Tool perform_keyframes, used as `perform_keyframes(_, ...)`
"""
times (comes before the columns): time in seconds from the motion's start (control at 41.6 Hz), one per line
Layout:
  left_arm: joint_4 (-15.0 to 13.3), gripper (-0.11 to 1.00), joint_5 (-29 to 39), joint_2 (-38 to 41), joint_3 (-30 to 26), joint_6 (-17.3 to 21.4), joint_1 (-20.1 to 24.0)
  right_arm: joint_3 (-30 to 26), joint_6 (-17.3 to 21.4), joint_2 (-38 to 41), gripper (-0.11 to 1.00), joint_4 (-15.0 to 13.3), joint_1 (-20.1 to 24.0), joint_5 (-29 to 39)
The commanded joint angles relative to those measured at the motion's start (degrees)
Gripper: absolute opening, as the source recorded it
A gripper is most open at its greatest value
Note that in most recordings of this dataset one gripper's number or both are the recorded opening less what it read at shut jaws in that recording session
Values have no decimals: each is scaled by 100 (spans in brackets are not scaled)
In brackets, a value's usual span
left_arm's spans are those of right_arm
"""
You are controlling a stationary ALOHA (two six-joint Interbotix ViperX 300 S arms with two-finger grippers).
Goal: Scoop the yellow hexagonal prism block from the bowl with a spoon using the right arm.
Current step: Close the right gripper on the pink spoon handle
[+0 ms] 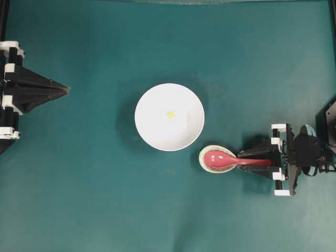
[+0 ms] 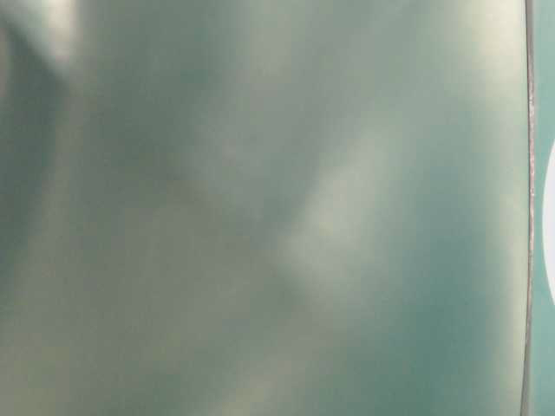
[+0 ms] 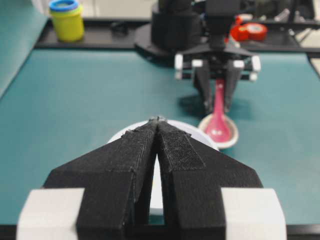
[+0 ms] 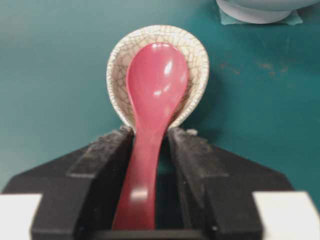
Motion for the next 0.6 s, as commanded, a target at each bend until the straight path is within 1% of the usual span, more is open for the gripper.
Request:
perform_keyframes(0.0, 18, 0, -9, 53, -88, -9, 9, -9, 9, -70, 42, 18, 18, -62)
perform_keyframes(0.313, 18, 0, 53, 53, -88, -26, 9, -26, 9, -114, 27, 18, 18, -62)
perform_keyframes(0.409, 18, 0, 53, 44, -88, -44, 9, -9, 9, -237, 26, 18, 18, -53)
perform_keyframes(0.577, 18, 0, 53, 44, -97, -53, 9, 79, -9, -765, 26, 18, 18, -9)
